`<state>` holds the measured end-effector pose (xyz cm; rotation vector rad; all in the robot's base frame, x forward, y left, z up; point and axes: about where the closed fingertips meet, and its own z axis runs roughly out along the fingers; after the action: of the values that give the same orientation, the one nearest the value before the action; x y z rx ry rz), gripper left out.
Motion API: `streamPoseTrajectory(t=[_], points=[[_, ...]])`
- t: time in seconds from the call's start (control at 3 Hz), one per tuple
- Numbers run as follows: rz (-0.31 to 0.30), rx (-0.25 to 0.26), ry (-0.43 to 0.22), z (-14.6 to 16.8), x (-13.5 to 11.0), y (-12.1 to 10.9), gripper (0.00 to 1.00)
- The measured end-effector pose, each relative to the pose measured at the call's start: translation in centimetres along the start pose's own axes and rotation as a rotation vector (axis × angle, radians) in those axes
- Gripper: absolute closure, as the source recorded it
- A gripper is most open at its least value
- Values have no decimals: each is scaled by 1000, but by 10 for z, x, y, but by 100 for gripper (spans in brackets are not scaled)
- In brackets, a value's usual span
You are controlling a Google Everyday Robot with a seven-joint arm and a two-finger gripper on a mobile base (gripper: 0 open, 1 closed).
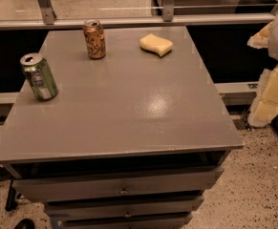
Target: Pick orange can
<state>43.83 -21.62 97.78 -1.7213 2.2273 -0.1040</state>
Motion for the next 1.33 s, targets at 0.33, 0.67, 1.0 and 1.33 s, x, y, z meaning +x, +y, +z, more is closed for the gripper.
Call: streamPoseTrajectory(t=[0.33,0.67,1.0,1.33], points=[[0,0,0,0,0,0,0],[-1,13,-20,0,-4,-1,0],[20,8,-121,21,-33,-1,0],[78,-3,-292,55,-86,-6,0]])
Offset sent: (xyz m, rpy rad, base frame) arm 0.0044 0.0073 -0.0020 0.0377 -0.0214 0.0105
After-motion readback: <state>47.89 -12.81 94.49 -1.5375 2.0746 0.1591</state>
